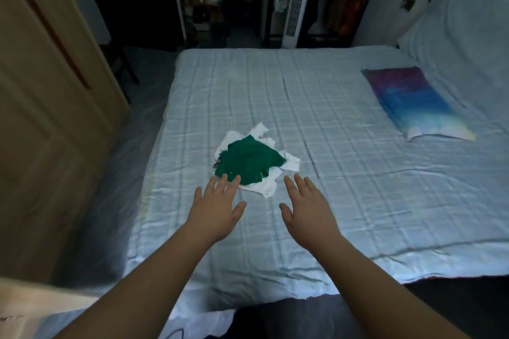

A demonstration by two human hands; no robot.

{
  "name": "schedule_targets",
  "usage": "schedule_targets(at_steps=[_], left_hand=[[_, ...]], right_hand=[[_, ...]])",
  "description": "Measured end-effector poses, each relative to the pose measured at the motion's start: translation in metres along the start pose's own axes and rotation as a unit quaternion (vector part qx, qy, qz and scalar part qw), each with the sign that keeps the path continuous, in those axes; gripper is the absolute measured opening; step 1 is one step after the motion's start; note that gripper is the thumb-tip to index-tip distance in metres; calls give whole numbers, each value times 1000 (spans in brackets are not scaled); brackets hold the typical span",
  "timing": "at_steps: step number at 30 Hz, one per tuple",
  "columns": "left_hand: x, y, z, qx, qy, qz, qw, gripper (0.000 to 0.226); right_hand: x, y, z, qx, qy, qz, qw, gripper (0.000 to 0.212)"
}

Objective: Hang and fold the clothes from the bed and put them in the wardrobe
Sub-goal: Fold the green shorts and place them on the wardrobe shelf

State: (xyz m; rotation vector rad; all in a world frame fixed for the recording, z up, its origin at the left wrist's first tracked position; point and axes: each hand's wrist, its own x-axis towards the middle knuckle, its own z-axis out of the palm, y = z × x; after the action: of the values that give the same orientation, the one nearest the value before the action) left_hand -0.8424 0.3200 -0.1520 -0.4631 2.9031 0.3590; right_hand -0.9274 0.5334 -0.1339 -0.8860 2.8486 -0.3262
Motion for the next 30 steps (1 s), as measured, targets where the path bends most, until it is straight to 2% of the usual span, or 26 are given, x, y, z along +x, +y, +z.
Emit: schedule_targets(at_steps=[8, 17, 23, 30], left_hand=[[130, -21, 33, -33, -28, -23, 999, 67], [273, -48, 114, -48, -129, -42, 990, 67], [325, -59, 178, -74, -190, -48, 978, 69], [368, -55, 219, -107, -190, -84, 972, 78]], right_hand=[[130, 35, 42, 2, -44, -13, 999, 66], [275, 79, 135, 23, -160, 23, 987, 65], [327, 109, 195, 43, -278, 56, 958, 68], [384, 113, 243, 151, -289, 80, 942, 74]])
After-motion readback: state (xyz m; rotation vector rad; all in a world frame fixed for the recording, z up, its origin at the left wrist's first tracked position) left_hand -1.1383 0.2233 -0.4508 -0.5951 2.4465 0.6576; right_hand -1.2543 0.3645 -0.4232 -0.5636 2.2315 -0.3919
